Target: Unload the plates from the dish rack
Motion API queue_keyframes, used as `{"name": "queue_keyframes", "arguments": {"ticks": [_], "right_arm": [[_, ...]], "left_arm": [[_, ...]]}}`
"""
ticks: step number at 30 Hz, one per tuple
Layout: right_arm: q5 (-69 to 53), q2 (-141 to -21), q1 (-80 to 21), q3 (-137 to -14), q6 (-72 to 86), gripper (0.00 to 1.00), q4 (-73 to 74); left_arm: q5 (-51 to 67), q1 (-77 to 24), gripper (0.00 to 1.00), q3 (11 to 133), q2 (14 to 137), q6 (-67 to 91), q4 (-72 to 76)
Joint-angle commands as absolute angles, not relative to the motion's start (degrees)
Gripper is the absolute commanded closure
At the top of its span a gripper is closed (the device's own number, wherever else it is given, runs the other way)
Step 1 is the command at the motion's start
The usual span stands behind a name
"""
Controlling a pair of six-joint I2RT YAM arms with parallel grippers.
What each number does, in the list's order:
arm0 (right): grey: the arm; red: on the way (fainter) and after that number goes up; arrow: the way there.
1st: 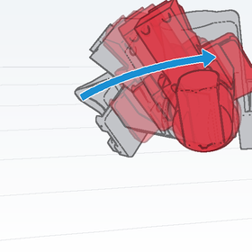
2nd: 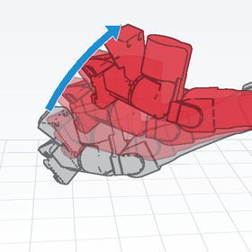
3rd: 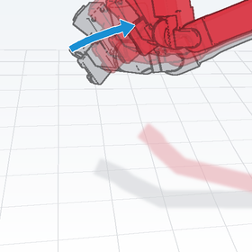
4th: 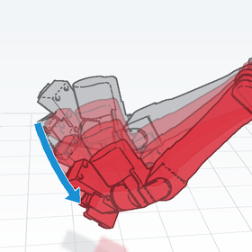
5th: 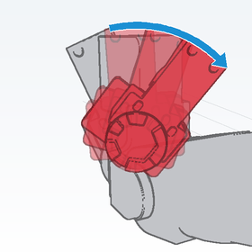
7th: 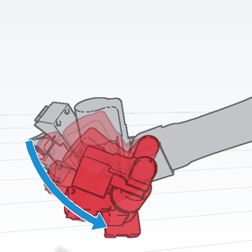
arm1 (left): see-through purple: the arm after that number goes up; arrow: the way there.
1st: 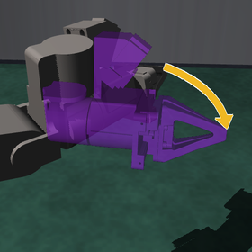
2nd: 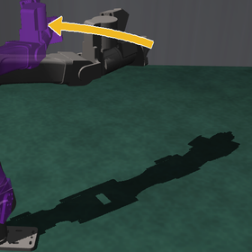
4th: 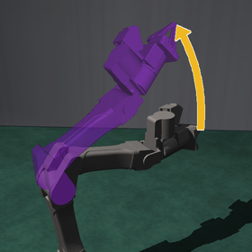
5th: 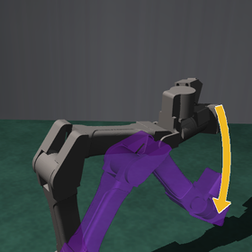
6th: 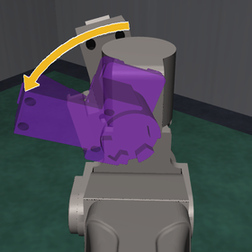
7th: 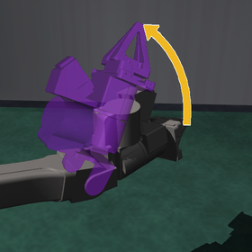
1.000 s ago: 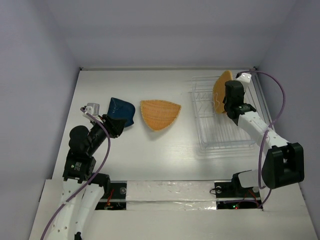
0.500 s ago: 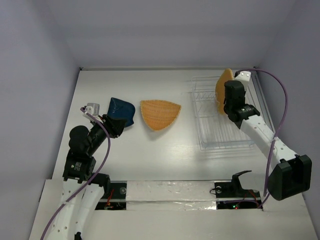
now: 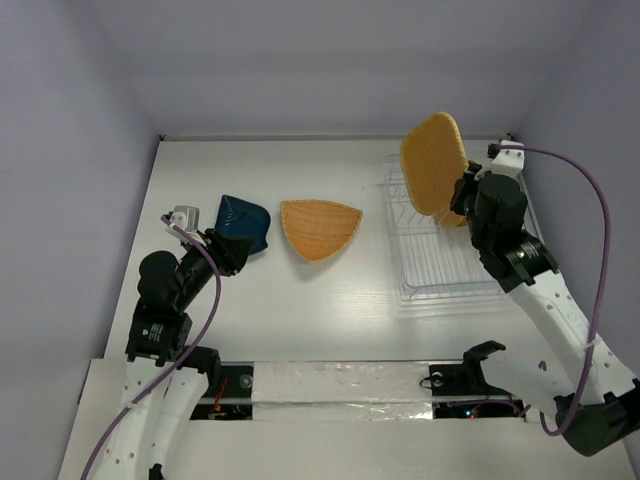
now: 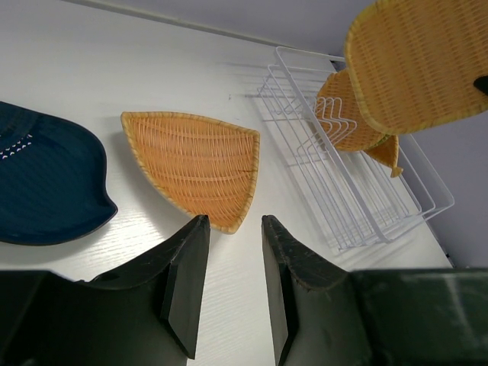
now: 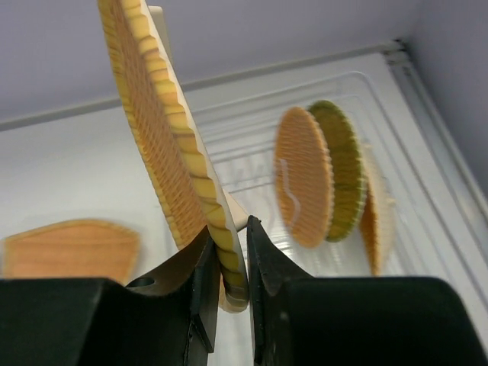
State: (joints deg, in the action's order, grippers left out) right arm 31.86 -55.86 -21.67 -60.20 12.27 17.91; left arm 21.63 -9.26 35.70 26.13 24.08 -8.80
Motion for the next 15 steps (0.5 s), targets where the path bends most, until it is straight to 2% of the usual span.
{"name": "queue_keyframes", "arguments": {"ticks": [1, 7, 15], "right_arm": [[21.38, -53.09, -23.02, -63.64, 16.33, 1.00, 13.36], [0.65, -55.54, -25.40, -56.00, 28.09, 1.00, -1.99], [-6.77, -69.16, -28.92, -51.42, 43.06, 1.00, -19.93]], "left_arm": [[22.15, -9.32, 0.70, 35.42, 26.54, 23.99, -5.71], [22.15, -8.79, 0.70, 35.33, 26.72, 24.08, -5.71], [22.06, -8.79, 0.70, 35.33, 27.16, 24.08, -5.63]]}}
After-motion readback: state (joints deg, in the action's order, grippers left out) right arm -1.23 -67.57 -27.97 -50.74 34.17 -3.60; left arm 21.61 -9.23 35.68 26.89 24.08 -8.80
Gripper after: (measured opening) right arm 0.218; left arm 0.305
